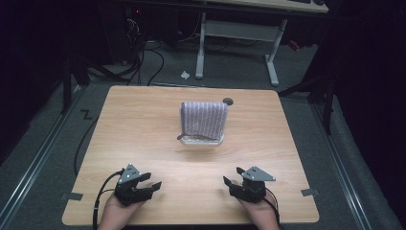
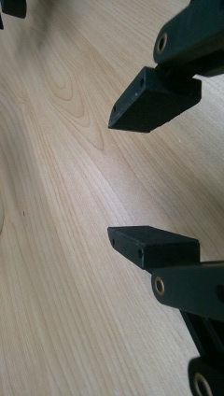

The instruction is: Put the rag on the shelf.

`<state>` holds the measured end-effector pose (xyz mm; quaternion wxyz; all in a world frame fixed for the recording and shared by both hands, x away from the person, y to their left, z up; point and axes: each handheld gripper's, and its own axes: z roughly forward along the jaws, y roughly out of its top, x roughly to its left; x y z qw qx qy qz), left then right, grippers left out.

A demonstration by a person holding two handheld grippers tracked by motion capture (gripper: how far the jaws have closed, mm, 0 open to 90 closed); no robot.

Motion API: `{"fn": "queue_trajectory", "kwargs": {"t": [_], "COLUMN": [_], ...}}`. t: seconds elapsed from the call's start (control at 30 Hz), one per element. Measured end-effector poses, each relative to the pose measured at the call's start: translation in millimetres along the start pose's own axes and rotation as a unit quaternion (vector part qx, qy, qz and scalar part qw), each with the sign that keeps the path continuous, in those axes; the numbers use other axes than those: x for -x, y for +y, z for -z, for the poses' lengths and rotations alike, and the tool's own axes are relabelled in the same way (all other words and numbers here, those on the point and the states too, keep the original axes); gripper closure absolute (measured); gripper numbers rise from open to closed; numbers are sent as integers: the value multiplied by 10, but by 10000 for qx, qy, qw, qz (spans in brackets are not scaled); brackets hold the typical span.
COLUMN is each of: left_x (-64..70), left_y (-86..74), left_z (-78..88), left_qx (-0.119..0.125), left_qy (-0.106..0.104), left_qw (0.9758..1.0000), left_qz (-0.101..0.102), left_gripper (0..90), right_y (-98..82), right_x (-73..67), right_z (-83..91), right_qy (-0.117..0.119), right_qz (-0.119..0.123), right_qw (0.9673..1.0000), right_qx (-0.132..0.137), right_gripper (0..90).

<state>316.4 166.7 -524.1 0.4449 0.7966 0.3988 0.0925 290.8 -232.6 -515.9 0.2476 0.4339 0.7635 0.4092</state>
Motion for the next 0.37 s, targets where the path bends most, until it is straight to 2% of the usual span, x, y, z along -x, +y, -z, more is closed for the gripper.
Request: {"fn": "queue_trajectory", "kwargs": {"t": [0.03,0.1,0.17,0.23,0.37], "left_x": [-6,8,46,59,25], "left_y": [8,36,43,32,5], "left_z": [-24,-81,-110,-128,-134], "left_qx": [-17,-66,-105,-144,-213], "left_qy": [-6,-19,9,-27,54], "left_qw": [10000,10000,9998,9996,9995], "left_qz": [-6,-64,-194,-246,-214], "left_gripper": [413,405,398,396,390], "right_y": [-1,10,22,28,8], "right_x": [10,44,51,61,117], "right_z": [-4,-52,-69,-59,-39], "right_qy": [-67,-69,-73,-84,-103], "right_qz": [43,-29,-80,-33,-109], "right_qw": [10000,9999,9999,9999,9999], "right_qx": [-39,-122,-123,-75,-76], "right_gripper": [397,394,393,394,396]}}
